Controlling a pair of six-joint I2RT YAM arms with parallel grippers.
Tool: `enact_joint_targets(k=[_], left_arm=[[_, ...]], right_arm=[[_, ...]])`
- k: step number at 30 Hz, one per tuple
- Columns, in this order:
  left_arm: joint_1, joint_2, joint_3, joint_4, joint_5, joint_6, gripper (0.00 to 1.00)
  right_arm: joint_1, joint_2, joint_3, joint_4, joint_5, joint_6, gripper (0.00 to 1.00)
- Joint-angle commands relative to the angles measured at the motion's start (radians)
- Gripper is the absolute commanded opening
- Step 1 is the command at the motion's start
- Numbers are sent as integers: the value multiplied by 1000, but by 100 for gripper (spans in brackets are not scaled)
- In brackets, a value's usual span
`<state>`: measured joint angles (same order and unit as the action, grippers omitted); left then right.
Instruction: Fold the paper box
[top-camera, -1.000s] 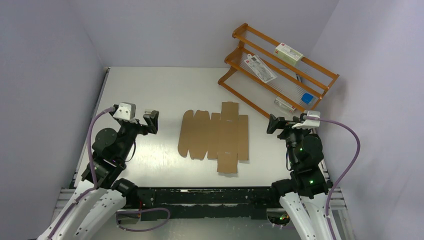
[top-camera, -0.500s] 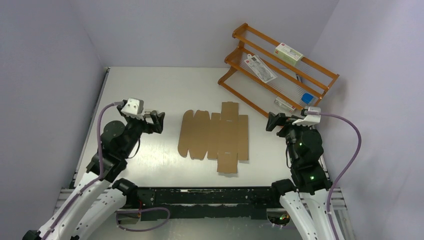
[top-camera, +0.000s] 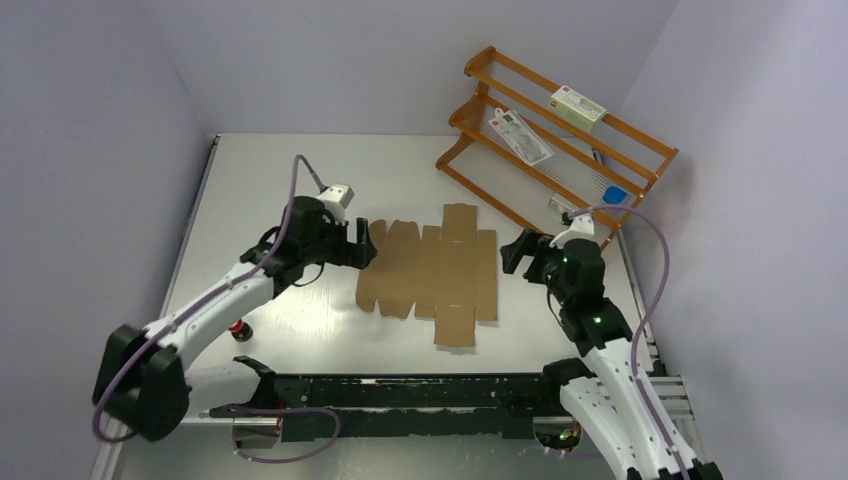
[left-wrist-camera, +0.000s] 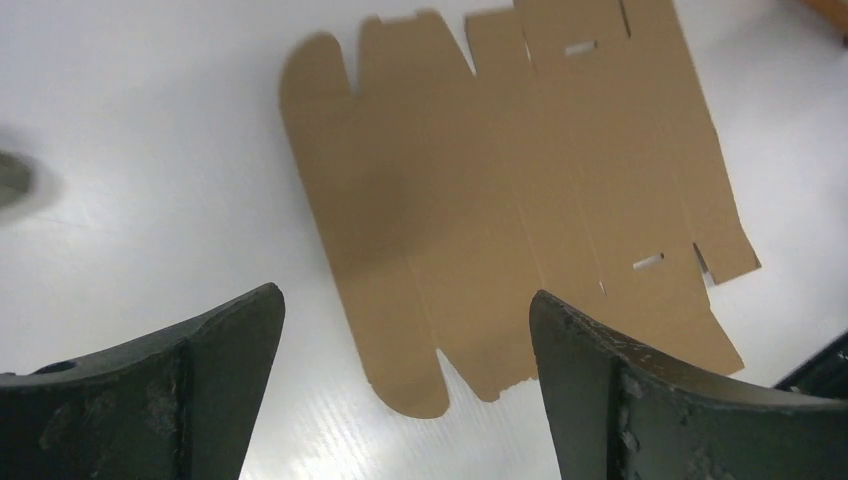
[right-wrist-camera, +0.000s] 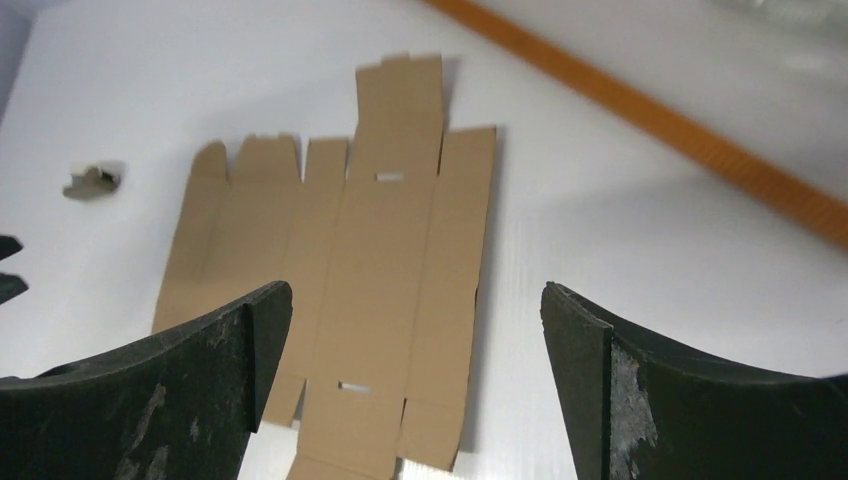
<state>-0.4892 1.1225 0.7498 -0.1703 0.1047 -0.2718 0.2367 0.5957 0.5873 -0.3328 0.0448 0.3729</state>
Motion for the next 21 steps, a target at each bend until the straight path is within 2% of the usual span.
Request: enact_joint_targets(k=[1, 5, 12, 17, 21], left_arm=[[-6, 138, 66, 10, 161, -76, 97], [-6, 261, 101, 20, 182, -87, 97], [-6, 446, 218, -81, 78, -44, 97], [-6, 536, 263, -95, 52, -48, 97], [-6, 596, 278, -110, 81, -44, 96]], right_arm=[[-6, 62, -72, 69, -97, 75, 100], [-6, 181, -111, 112, -149, 113, 100], [-6, 300, -206, 242, -191, 148, 97], [-6, 384, -254, 319, -189, 159, 95], [-4, 457, -270, 390, -205, 164, 88]])
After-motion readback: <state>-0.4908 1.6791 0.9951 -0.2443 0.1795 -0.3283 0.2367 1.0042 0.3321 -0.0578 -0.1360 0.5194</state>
